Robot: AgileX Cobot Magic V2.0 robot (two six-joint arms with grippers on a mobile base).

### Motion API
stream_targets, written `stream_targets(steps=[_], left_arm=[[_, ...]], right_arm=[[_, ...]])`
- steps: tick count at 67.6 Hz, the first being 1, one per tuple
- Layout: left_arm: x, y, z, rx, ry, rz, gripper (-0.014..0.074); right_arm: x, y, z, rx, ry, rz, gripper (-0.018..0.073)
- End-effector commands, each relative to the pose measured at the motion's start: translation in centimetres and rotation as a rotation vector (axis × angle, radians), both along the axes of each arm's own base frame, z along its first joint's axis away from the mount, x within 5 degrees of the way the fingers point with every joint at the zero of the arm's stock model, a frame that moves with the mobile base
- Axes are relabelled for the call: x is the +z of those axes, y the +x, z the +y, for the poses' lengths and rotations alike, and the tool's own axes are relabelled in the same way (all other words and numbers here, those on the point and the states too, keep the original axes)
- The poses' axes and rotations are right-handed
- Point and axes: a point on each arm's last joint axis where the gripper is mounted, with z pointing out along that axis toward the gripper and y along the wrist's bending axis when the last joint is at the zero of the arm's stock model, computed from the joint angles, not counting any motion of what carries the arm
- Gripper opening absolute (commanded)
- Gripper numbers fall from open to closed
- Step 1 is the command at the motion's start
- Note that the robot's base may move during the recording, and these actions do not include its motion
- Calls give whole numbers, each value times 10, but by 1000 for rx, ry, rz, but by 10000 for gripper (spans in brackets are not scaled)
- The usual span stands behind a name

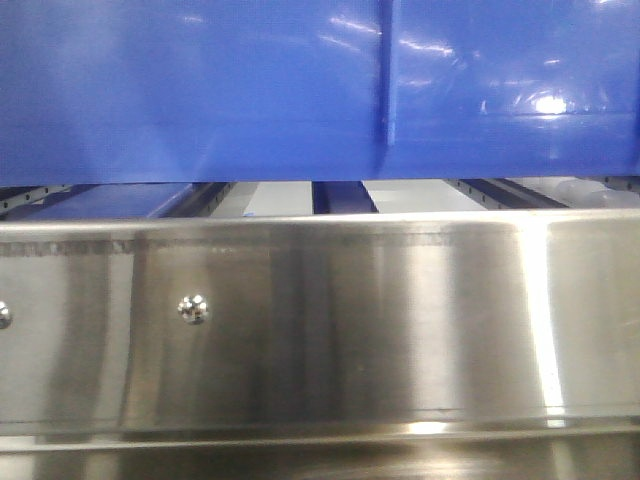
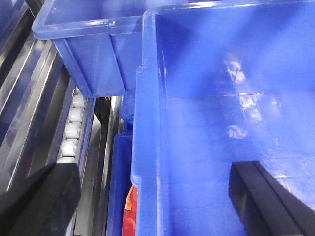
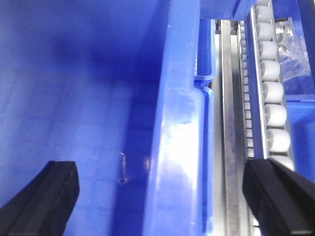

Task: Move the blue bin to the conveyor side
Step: 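Pull the gripped blue bin off the roller shelf toward the robot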

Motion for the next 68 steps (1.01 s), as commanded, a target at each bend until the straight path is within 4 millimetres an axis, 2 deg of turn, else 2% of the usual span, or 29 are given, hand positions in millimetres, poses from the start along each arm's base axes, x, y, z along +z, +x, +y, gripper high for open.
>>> stream_targets(steps=[1,20,36,56,68], left_arm=[[0,5,-3,-13,-14,-1,517],[-13,35,7,28,-18,98,517],[-4,69,16,7,6,96,517],[-22,93,15,1,-6,164,517],[-34,104,14,-15,-24,204,517]], right_arm=[[3,1,-1,-10,-4,-22,559],[3,1,-1,-16,0,-21,559],[3,1,-1,-31,11,-18,559],[2,1,0,-45,24,-12,559],[-6,6,5,-36,46,23,559]])
